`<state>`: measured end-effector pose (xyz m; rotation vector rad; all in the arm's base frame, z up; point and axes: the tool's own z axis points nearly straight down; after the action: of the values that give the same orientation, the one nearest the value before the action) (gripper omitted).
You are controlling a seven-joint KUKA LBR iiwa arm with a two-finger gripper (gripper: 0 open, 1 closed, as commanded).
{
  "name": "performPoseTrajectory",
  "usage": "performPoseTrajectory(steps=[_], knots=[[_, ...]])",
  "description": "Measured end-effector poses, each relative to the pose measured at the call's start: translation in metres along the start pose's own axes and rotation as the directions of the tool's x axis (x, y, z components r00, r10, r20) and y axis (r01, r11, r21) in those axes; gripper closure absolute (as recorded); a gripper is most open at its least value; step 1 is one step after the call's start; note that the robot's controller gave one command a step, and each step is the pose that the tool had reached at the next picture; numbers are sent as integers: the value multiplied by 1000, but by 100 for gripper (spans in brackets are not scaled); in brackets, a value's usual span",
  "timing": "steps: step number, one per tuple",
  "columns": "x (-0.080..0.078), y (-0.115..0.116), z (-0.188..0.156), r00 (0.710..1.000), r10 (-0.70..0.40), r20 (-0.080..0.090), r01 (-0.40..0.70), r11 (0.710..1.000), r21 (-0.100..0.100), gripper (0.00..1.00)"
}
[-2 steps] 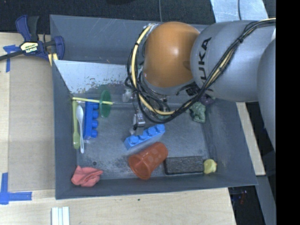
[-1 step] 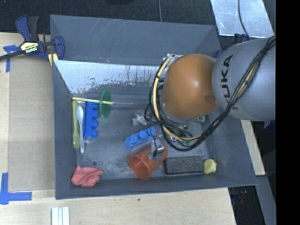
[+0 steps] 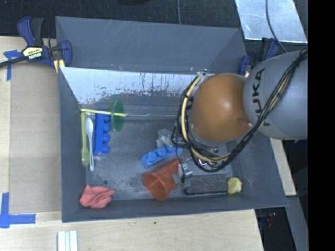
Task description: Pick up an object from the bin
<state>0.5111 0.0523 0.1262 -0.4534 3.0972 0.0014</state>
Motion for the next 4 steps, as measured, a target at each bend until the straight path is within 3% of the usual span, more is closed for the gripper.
performPoseTrajectory(steps=[1, 2, 3, 4], knots=[[-8, -8, 8, 999, 42, 3, -42, 999, 0, 0], [-15, -19, 38, 998, 70, -4, -70, 998, -2, 0], [-6, -22, 41, 1000, 15, 22, -15, 1000, 4, 100], [-6, -22, 41, 1000, 15, 23, -16, 1000, 4, 100]])
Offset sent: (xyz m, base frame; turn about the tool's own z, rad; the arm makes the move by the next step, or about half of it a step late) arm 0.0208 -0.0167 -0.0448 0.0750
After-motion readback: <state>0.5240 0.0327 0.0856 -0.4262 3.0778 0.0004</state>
